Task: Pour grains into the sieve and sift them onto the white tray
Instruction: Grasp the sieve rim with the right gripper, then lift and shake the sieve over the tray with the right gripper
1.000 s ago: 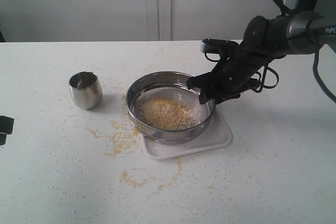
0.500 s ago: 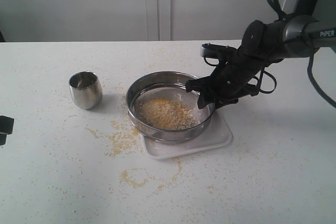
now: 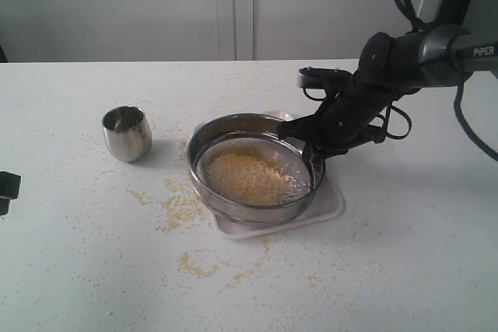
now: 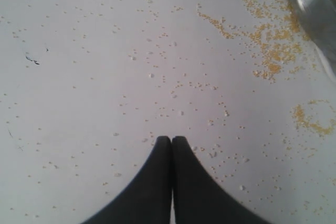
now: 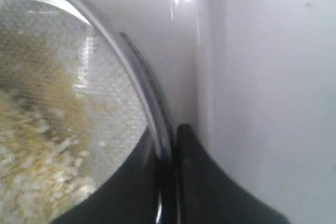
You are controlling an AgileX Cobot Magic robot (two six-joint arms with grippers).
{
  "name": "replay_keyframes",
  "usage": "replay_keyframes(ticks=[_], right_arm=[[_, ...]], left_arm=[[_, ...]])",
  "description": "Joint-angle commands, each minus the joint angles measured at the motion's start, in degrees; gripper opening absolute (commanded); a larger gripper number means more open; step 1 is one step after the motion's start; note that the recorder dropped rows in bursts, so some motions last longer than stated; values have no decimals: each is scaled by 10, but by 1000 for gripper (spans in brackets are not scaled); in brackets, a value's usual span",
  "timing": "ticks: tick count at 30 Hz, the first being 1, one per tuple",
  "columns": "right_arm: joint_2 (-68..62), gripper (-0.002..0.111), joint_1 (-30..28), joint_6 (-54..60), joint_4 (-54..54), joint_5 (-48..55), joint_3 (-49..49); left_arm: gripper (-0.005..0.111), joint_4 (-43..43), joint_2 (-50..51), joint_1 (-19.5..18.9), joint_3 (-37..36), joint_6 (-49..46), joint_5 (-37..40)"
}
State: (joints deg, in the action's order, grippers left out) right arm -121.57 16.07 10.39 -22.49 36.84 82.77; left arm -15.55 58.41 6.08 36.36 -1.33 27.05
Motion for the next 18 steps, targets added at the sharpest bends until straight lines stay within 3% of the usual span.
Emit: replay_keyframes(ticks=[1,18], right_arm=[[0,0,2,-2,-4,0,0],[32,0,2,-1,6,-103,0]], left_arm=[[0,-5,-4,-1,-5,-2,5],[0,-5,-4,-1,-5,-2,5]])
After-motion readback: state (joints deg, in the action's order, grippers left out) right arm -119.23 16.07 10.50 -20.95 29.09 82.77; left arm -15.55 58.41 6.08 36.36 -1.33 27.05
